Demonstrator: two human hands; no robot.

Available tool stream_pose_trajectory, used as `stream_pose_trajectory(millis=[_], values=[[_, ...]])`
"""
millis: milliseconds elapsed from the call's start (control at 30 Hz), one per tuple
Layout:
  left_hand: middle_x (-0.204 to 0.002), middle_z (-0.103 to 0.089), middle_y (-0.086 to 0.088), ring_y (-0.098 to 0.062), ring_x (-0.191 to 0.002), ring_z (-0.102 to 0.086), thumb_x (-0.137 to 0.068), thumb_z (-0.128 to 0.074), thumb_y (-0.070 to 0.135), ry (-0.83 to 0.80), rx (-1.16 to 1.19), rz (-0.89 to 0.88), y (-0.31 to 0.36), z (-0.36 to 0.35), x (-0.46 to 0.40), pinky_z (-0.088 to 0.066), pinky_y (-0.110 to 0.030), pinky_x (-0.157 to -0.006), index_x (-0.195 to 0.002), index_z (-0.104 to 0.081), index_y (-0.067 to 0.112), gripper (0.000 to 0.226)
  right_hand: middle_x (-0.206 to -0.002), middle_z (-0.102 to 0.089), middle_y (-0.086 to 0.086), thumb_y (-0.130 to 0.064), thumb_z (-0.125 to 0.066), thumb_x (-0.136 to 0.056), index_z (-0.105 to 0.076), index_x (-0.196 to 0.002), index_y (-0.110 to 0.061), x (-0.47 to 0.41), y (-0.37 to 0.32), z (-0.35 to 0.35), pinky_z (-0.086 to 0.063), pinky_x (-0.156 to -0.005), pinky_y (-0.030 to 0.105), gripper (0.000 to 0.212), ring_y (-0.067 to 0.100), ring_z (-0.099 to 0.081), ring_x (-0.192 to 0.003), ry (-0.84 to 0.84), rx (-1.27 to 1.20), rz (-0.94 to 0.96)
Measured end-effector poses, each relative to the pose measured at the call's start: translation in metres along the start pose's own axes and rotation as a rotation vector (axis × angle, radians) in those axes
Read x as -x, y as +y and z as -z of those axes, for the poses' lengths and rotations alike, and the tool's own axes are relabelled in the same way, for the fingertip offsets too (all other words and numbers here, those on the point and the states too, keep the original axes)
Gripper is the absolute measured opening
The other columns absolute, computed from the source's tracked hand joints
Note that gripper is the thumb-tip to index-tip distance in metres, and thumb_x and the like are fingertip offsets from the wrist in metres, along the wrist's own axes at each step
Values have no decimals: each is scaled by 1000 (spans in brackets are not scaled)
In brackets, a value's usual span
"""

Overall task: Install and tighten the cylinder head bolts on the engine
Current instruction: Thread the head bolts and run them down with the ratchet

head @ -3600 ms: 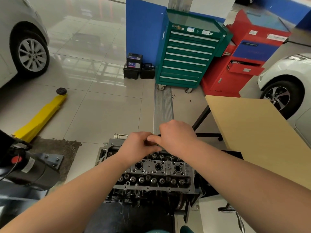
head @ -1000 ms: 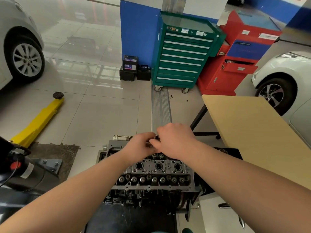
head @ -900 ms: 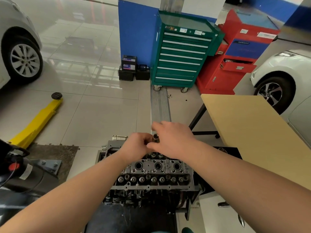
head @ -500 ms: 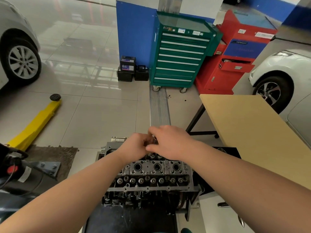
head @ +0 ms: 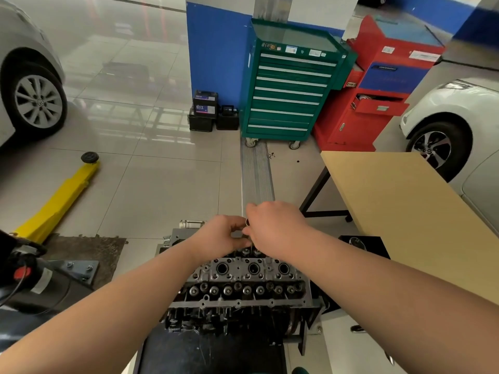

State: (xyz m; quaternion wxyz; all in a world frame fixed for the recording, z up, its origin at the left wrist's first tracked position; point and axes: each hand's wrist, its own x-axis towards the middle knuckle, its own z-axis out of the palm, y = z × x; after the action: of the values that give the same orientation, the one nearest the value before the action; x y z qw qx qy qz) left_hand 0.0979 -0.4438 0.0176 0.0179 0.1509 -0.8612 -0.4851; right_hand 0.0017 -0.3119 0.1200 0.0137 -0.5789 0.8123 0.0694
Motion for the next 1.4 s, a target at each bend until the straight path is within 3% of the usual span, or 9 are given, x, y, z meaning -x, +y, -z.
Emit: stream_pose_trajectory(millis=[133,267,467,567,733,933,1067,1267,1400], values=[[-62,-62,8,-8,-58,-49,-79,-84,11,129,74,36,-3,-7,-1,-43,-29,-58,-68,-63,22,26,-72,-43,-2,-60,-43,-102,-52,-96,-22,-4,-4,-1,-22,-50,32,40,25,-46,-68,-4,91,-65],[-68,-68,-11,-11,-55,-47,-83,-83,13,72,-19,36,-3,-6,-4,-42,-31,-58,-73,-69,11,18,-103,-59,2,-37,-61,-99,-48,-124,-20,0,4,-2,-41,-61,38,33,28,-62,-93,-30,-34,108],[-80,-74,19,-2,-77,-69,-80,-87,16,110,63,-48,-2,-9,4,-55,-21,-75,-78,-64,48,39,-69,-43,0,-63,-29,-105,-51,-83,-20,-5,-3,-8,-24,-49,31,53,19,-38,-58,-111,10,-164],[-65,-68,19,-2,-58,-59,-83,-69,16,140,40,-70,-3,-12,4,-46,-16,-57,-69,-65,48,35,-80,-51,-1,-68,-34,-101,-52,-95,-19,0,0,-9,-30,-53,31,52,24,-51,-72,-17,-56,-107],[-75,-68,15,-2,-68,-60,-95,-74,19,27,-35,-91,-12,-6,1,-52,-27,-71,-85,-67,27,14,-95,-57,2,-27,-59,-99,-55,-105,-17,1,12,0,-37,-66,35,12,26,-60,-90,-80,-125,146],[-68,-58,14,-1,-65,-59,-82,-73,6,206,-115,-137,-2,-15,-1,-41,-21,-62,-65,-50,41,46,-71,-41,-2,-58,-42,-104,-43,-93,-20,-6,-3,-11,-24,-48,31,39,27,-50,-70,6,-7,-71],[-74,-65,-7,-12,-60,-52,-93,-71,10,74,-97,-65,-8,-8,-2,-49,-37,-63,-82,-62,18,16,-91,-52,0,-27,-61,-98,-51,-111,-16,-3,6,-5,-38,-61,37,20,25,-56,-83,-57,-59,151],[-77,-69,2,-9,-70,-63,-84,-81,16,150,12,-95,-3,-11,2,-54,-31,-67,-86,-69,16,12,-67,-36,-3,-66,-39,-101,-46,-84,-23,-8,1,-8,-21,-49,31,47,23,-42,-64,-16,82,-68],[-71,-66,-10,-19,-60,-52,-91,-72,7,134,-54,-36,-10,-7,-2,-49,-35,-61,-82,-67,6,10,-91,-53,-1,-45,-56,-101,-49,-108,-20,-2,7,-5,-40,-60,36,27,26,-58,-86,-44,-84,112]])
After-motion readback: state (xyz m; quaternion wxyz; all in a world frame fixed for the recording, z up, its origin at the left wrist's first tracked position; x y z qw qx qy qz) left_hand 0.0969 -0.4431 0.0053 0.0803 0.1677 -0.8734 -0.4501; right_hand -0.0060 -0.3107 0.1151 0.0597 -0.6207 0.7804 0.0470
